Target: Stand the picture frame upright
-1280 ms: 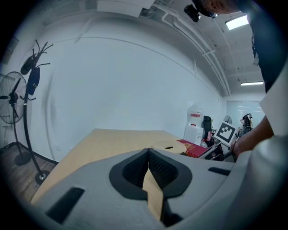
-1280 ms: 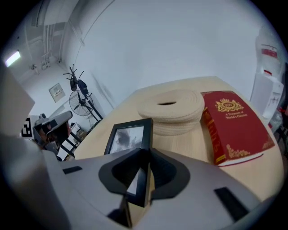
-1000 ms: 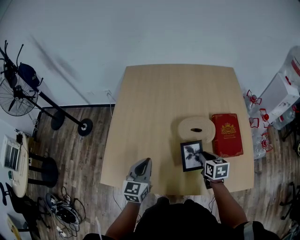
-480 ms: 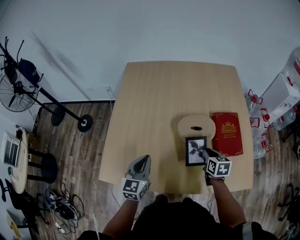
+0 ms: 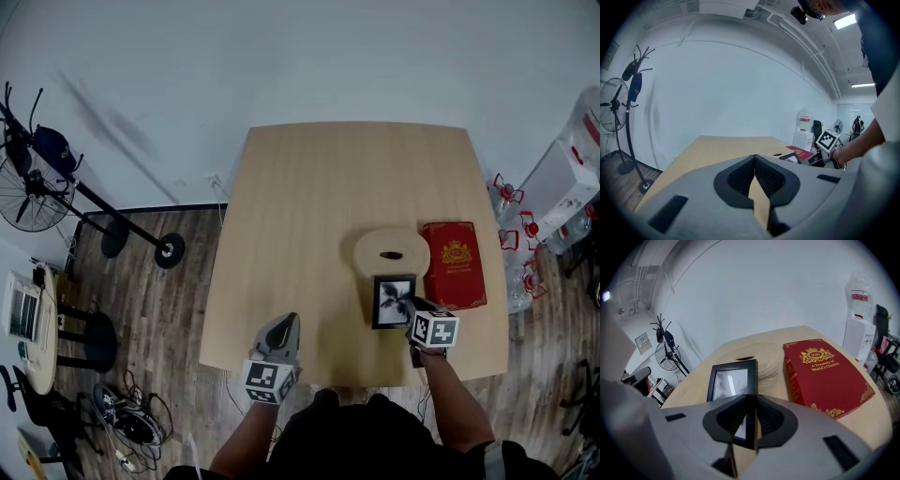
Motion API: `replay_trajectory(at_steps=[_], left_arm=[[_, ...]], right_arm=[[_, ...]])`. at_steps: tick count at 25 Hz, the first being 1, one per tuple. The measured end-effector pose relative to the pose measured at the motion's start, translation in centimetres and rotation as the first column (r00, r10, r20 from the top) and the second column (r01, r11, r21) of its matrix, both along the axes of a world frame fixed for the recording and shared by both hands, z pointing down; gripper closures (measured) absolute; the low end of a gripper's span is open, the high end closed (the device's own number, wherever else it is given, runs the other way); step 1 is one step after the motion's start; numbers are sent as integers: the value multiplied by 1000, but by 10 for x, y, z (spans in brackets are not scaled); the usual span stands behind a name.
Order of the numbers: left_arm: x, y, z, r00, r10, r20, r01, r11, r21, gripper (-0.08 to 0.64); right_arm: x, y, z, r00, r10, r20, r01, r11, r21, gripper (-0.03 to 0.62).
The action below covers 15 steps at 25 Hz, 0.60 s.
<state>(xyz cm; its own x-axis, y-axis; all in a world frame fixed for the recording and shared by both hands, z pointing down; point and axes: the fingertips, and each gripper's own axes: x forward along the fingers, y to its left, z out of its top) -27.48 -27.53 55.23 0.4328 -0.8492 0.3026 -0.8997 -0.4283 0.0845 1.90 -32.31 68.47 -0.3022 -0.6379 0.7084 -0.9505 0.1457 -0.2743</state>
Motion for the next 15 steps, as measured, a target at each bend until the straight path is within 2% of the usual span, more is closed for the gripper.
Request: replay_trajectory(at_steps=[4, 10, 15], left_arm=[[-2, 1, 4, 1000, -7, 2, 7, 1000, -30, 560], [-6, 2, 6, 1000, -4, -3, 4, 1000, -23, 560], [-4, 2, 7, 1000, 3, -6, -3, 999, -46, 559]], right_arm=[[2, -1, 6, 1000, -1, -29, 1, 1000, -7, 523], [0, -1, 11, 998, -4, -61, 4, 1000, -4, 525], [0, -2, 12, 996, 0, -88, 2, 1000, 19, 525]])
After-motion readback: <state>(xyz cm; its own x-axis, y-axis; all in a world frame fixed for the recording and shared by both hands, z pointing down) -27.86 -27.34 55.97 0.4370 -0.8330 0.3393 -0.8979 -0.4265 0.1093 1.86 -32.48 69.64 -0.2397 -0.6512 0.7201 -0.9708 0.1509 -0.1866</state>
